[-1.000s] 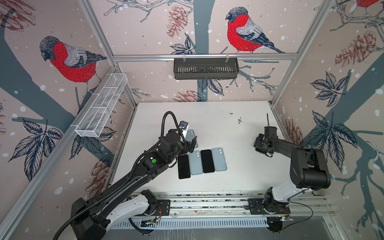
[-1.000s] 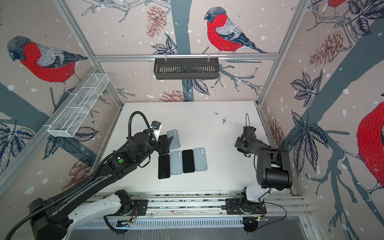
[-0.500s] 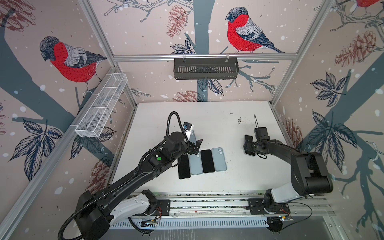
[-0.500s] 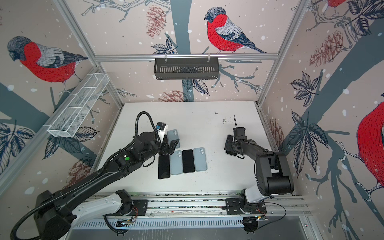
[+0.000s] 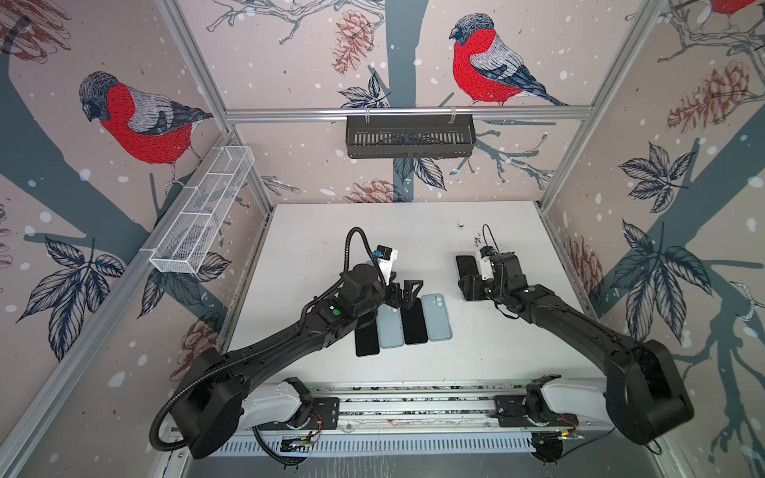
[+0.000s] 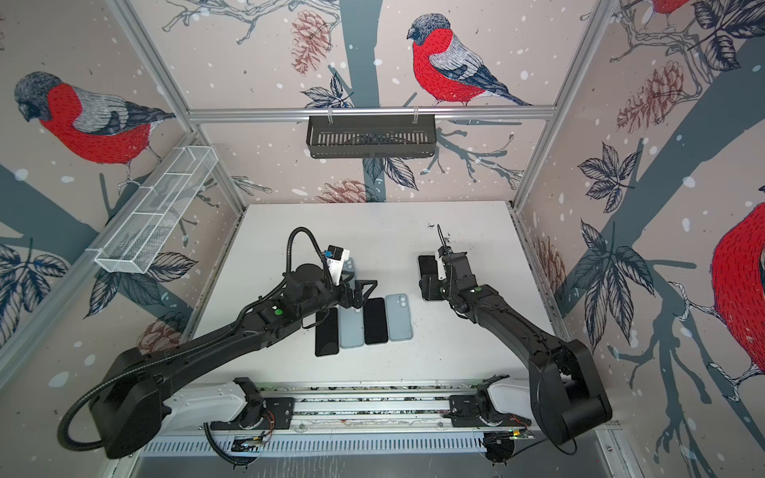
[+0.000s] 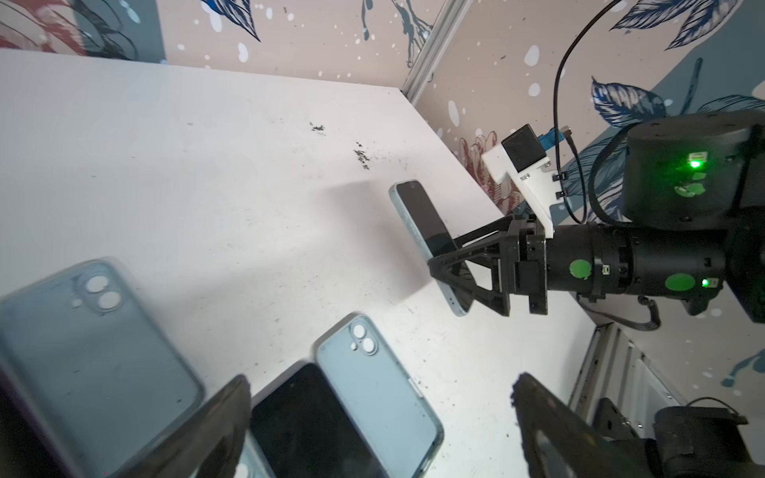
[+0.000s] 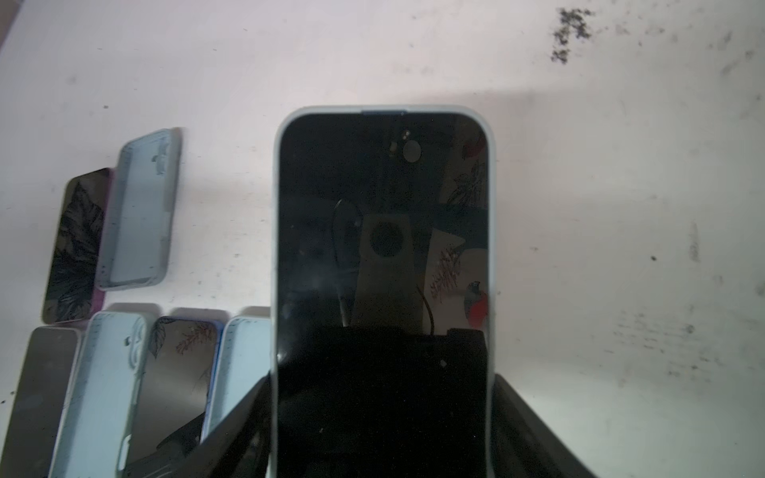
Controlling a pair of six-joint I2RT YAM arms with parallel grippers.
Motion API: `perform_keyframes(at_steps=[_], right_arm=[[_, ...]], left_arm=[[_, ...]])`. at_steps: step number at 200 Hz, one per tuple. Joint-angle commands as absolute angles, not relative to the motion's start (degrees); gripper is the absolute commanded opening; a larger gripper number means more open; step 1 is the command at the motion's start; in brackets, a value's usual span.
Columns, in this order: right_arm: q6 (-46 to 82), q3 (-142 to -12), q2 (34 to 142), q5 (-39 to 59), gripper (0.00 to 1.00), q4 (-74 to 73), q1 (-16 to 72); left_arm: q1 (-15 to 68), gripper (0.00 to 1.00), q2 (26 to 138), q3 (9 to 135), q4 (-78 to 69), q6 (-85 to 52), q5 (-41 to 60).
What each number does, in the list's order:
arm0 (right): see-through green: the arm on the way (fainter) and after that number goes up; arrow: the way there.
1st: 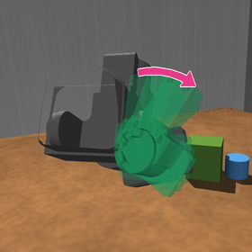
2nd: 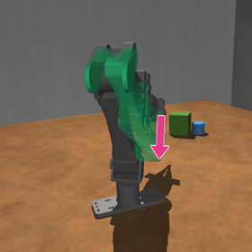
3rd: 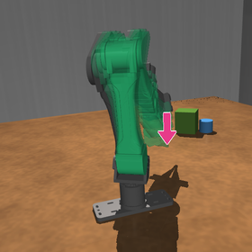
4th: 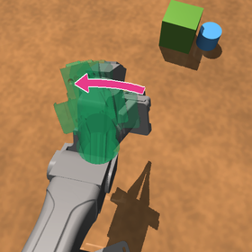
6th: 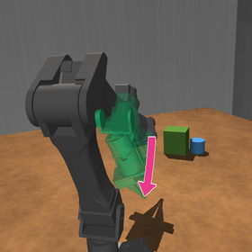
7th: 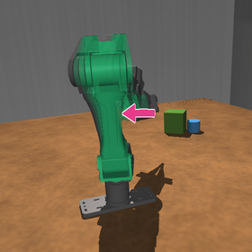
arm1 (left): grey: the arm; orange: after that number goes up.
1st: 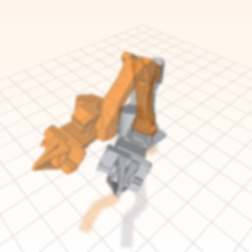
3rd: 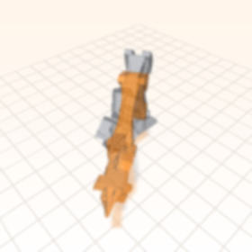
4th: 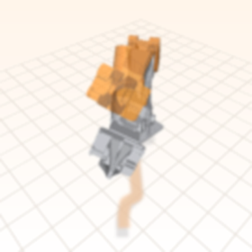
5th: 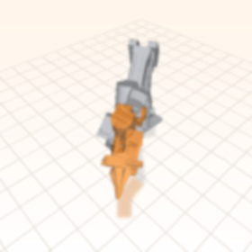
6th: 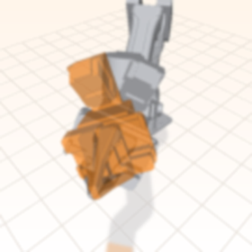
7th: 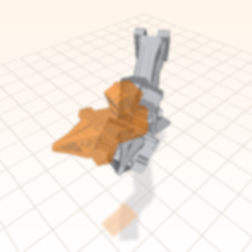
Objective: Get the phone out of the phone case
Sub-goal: 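Carry the black phone to the left gripper, which grips its edge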
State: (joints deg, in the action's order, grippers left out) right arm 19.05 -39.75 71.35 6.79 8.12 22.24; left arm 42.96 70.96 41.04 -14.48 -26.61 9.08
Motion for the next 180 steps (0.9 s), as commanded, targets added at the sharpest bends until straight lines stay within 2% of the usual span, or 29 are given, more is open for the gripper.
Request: perform_keyframes(at_steps=[1,111,180], right_arm=[[17.51,-39.61,68.88,7.87,0.3,3.5,24.75],[15.19,-36.63,60.98,8.96,0.26,0.54,34.67],[15.29,-35.24,58.49,9.84,0.25,0.09,36.71]], left_arm=[[43.36,0.95,74.39,42.45,-23.69,-31.15,13.87],[43.77,0.85,86.84,47.57,-31.06,-39.57,18.47],[42.89,0.7,90.78,47.23,-38.13,-45.32,21.62]])
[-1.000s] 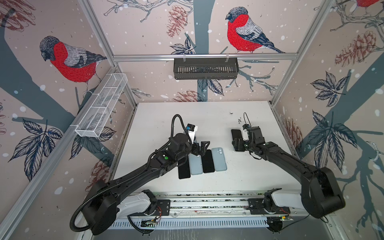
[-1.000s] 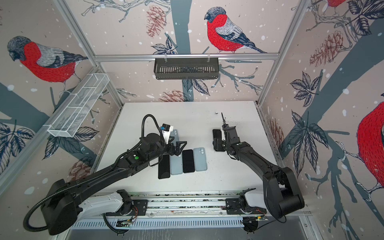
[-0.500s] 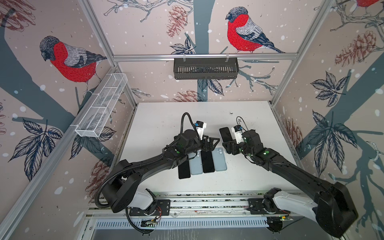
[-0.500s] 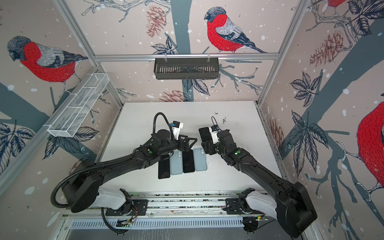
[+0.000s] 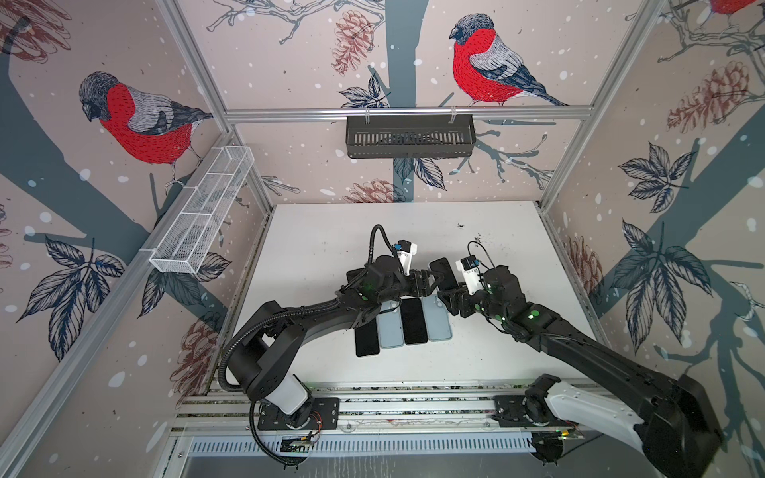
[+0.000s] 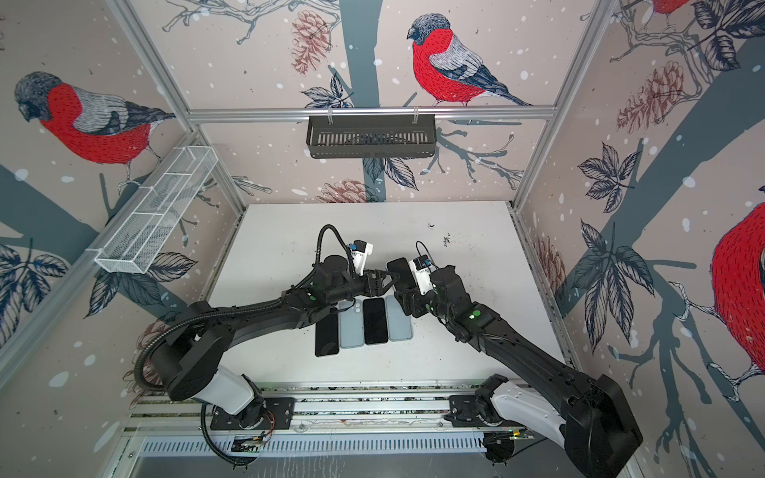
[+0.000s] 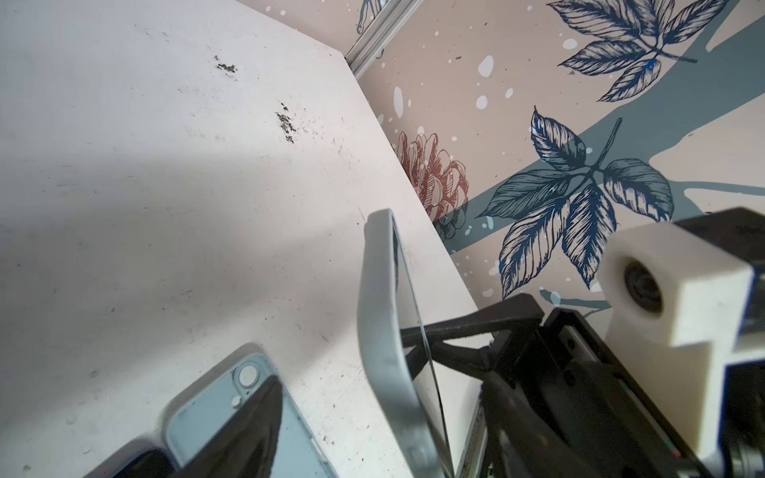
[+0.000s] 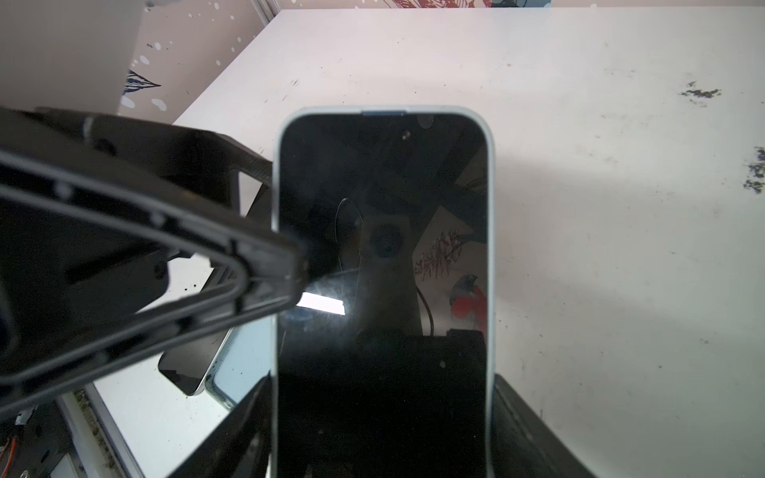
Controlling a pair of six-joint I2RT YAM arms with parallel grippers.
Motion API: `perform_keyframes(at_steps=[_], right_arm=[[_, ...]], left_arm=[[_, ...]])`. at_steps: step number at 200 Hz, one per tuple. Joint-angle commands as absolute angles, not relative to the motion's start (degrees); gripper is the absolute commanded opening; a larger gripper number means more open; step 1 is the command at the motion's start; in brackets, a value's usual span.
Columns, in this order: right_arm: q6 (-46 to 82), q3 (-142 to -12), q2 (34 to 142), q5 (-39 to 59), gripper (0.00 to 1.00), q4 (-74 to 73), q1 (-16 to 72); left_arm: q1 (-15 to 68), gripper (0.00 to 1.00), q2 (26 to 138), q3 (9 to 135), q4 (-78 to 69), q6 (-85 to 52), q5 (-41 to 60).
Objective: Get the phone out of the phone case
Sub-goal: 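Carry the black phone to the left gripper, which grips its edge, then lift the phone upright with the left gripper while the right opens and draws back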
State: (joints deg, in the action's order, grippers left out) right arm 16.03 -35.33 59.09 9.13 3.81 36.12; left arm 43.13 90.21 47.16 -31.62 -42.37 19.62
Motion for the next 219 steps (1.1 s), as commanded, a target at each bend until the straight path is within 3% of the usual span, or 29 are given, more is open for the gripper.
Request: perform_keyframes(at_steps=[1,46,66,135,147,163,188,203,219], right_arm=[[15.29,-35.24,58.42,9.84,0.25,0.09,36.77],[15.29,-34.81,57.84,9.45,0.24,0.01,37.88],[15.02,-34.3,57.61,9.42,0.23,-0.31,38.32],[15.16,-33.27,56.92,8.52,0.23,-1.46,38.79],[15.67,-32.81,56.03,8.15,0.31,-2.05,38.85],[17.03,-32.31,54.27,7.65,0.63,-2.76,38.85],[20.37,-31.48,47.84,5.29,0.91,-3.7,38.85],[22.48,-31.05,42.93,3.88,1.0,-3.84,38.83],[25.35,-30.02,37.88,4.22,1.0,-5.7,38.76]], left_arm=[[42.85,0.7,90.83,47.21,-38.14,-45.34,21.58],[41.77,0.51,91.32,46.06,-41.1,-47.32,23.0],[41.6,0.35,91.47,46.29,-41.01,-47.41,23.55],[41.45,0.0,90.52,43.82,-45.25,-49.6,24.74],[41.4,0.0,89.36,42.66,-46.74,-50.27,24.4],[41.4,0.0,86.94,41.29,-48.55,-51.16,23.37],[41.33,0.0,81.85,40.3,-48.09,-50.83,20.04],[40.93,0.0,79.11,39.67,-48.39,-51.07,18.48],[40.37,0.0,76.64,38.61,-50.11,-52.34,17.09]])
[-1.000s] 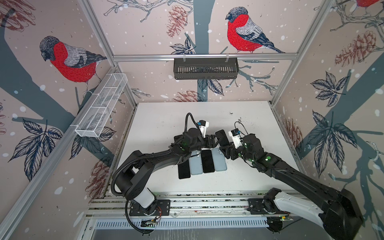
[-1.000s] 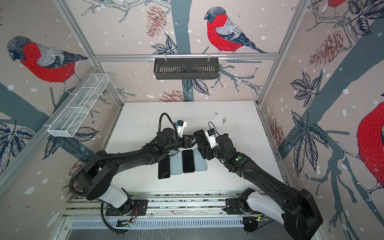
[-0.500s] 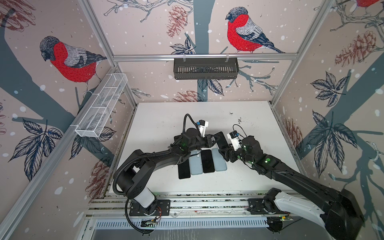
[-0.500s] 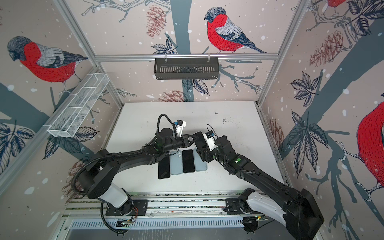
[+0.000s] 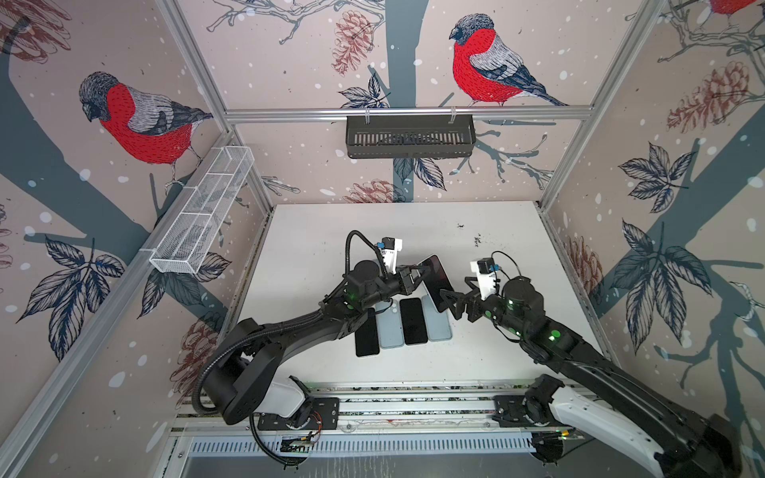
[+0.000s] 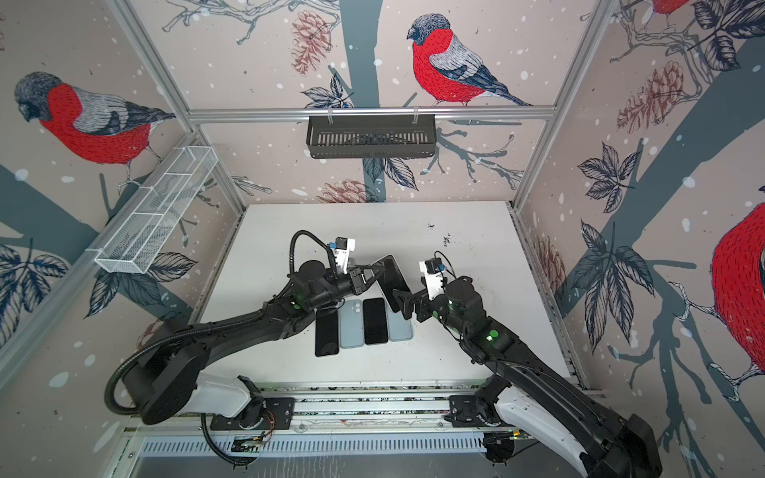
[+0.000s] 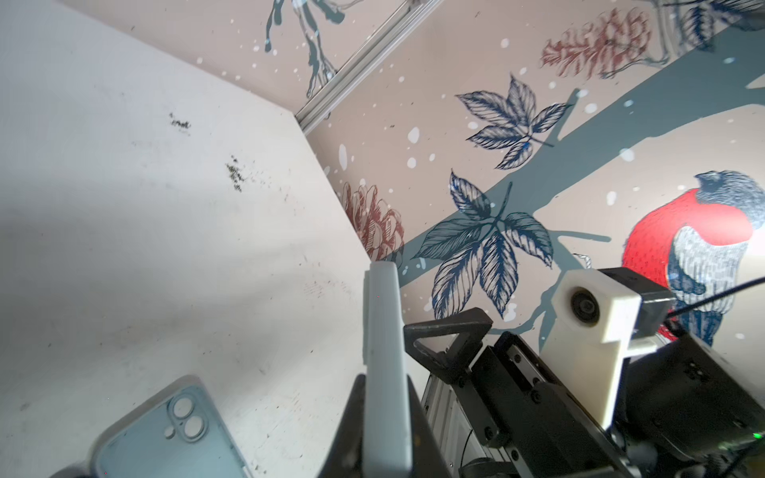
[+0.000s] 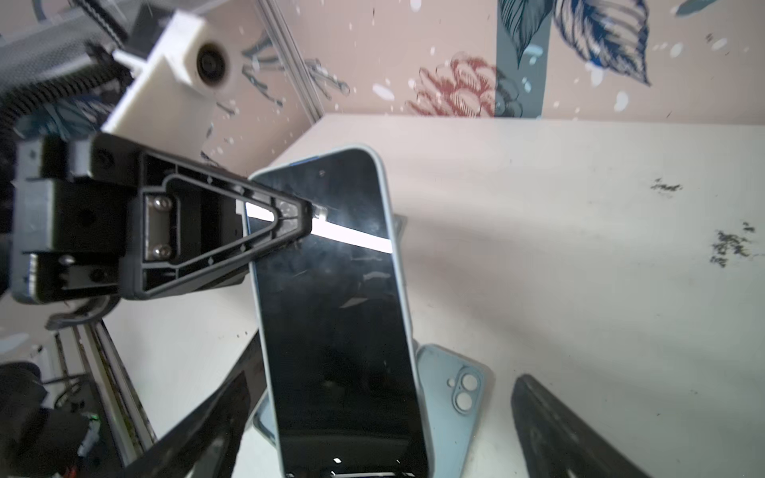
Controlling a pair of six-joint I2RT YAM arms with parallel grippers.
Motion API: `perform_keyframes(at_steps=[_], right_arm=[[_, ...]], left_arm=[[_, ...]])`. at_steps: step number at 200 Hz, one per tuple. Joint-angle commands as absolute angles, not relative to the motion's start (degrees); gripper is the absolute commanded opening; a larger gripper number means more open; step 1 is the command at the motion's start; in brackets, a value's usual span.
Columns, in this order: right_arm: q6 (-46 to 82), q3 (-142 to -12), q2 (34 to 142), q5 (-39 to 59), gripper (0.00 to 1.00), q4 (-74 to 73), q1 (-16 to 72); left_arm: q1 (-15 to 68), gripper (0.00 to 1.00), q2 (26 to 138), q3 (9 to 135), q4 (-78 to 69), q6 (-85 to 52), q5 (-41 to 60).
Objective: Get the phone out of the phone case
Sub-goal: 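Lift the phone upright with the left gripper while the right opens and draws back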
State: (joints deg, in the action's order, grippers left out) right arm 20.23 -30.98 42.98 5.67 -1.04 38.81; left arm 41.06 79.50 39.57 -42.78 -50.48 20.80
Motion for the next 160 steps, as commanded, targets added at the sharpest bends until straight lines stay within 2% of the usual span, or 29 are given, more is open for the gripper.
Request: perform_keyframes(at_steps=[1,21,68,121,160], right_arm=[[25.64,-29.86,37.57,4.22,1.0,-5.92,38.76],[29.51,-30.22,33.51,5.18,1.0,-4.63,38.21],[40.19,-31.12,32.05,15.11,1.0,-5.01,36.96],[52.29,-22.75,31.22,25.58,1.0,-23.9,36.33],[61.25,-14.41,30.75,27.95,1.0,-42.3,36.39]], left_arm=[[40.31,0.0,76.46,38.59,-50.24,-52.41,16.98],[40.01,0.0,74.23,37.27,-53.78,-54.12,15.1],[39.85,0.0,72.82,35.88,-62.61,-61.07,14.59],[42.04,0.0,71.08,35.08,-65.18,-66.43,10.84],[43.22,0.0,70.74,30.71,-73.52,-74.92,6.22]])
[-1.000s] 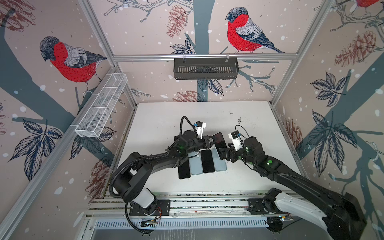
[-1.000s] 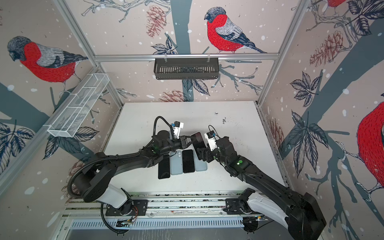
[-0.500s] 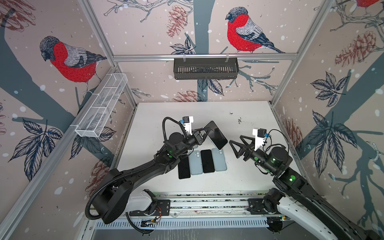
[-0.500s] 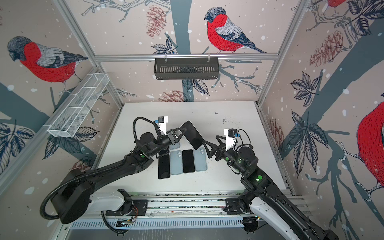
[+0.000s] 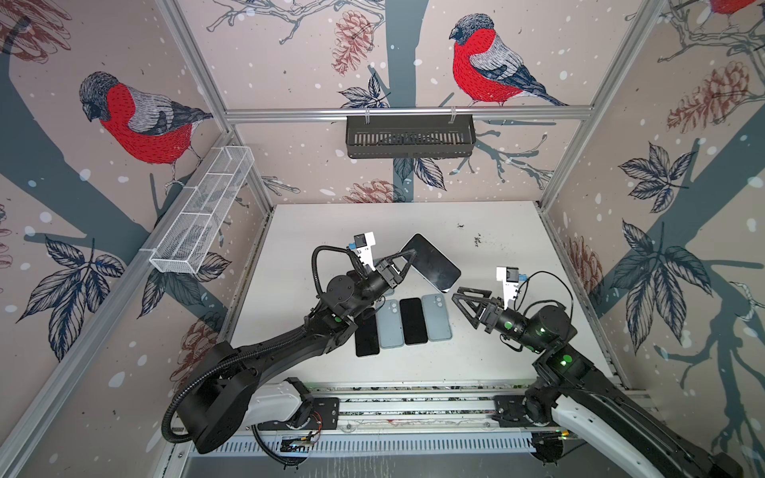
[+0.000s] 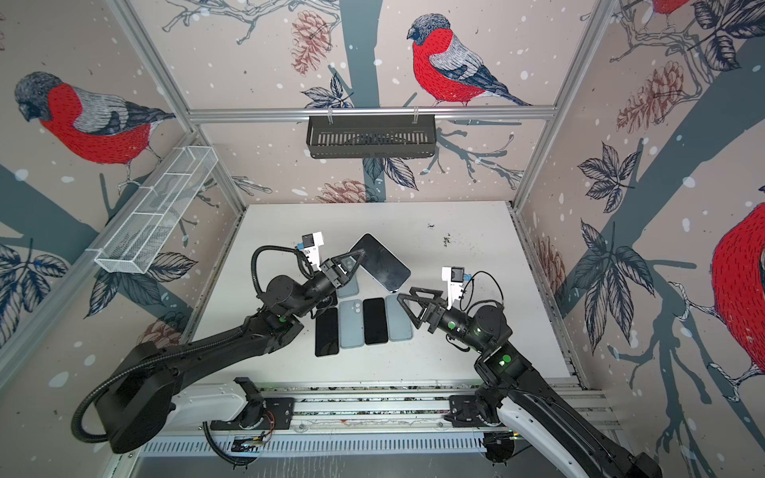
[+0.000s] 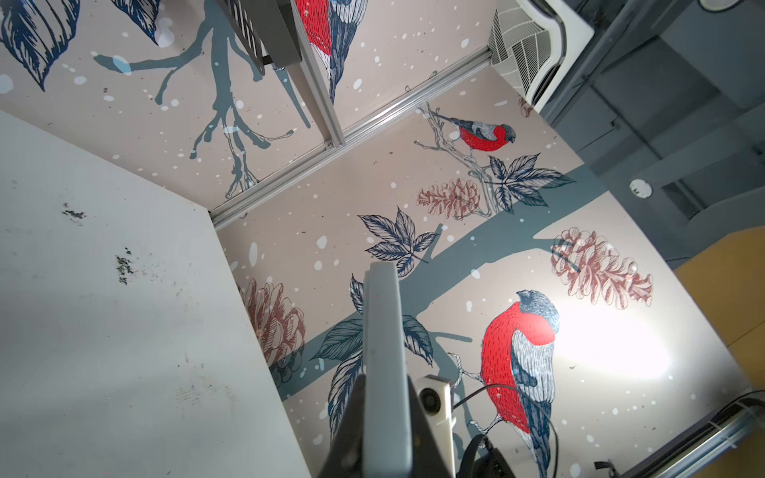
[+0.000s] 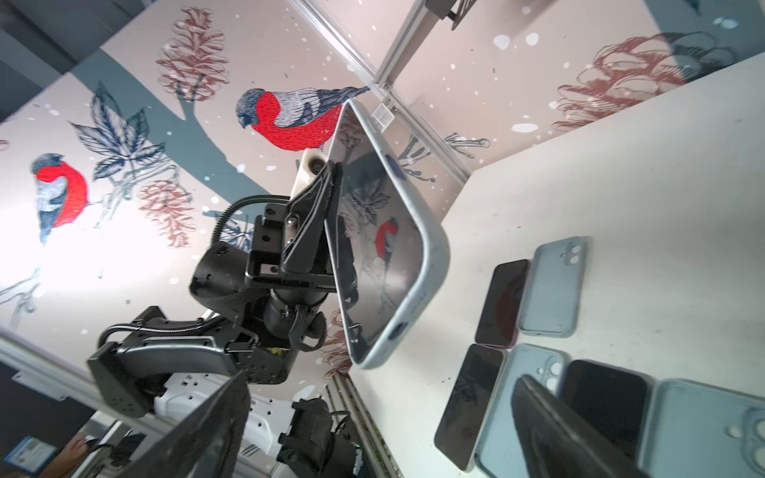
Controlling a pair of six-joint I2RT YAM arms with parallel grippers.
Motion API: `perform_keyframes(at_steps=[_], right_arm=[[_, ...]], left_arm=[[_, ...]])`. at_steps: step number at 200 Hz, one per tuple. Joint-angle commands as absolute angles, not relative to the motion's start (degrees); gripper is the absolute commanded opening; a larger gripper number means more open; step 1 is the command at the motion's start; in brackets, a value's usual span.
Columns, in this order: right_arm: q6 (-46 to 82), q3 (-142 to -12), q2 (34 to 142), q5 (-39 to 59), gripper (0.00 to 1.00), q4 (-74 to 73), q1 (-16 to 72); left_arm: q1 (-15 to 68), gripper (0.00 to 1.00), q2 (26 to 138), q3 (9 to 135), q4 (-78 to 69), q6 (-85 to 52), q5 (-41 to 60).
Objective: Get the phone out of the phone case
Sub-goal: 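Lift the phone upright with the left gripper while the right opens and draws back, then hold the phone tilted up with the left gripper while the right grips its case edge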
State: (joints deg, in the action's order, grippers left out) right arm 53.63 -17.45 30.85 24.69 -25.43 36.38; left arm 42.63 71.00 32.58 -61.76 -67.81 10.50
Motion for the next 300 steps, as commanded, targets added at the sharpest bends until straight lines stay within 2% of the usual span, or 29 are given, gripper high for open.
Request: perform_keyframes(at_steps=[1,39,86,165,254,300], right_arm=[[61.39,-14.24,30.8,27.95,1.0,-42.64,36.39],[66.65,-8.83,32.14,28.13,0.99,-55.58,36.47],[67.02,-9.35,37.6,30.07,0.91,-61.66,36.63],[67.85,-11.84,47.06,32.34,0.6,-66.89,37.07],[67.18,-14.24,49.16,32.52,0.48,-66.22,39.53],[67.15,-14.33,49.49,32.31,0.36,-65.83,39.73]], left_arm=[[43.23,0.0,70.79,30.61,-73.76,-75.12,6.14],[44.76,0.0,71.19,28.49,-78.37,-79.01,2.14],[45.94,0.0,73.56,29.0,-79.95,-82.17,1.41],[47.11,0.0,72.55,30.46,-74.4,-83.44,1.42],[47.5,0.0,70.85,31.61,-68.37,-82.24,0.88],[47.81,0.0,70.22,31.95,-65.83,-81.62,0.36]])
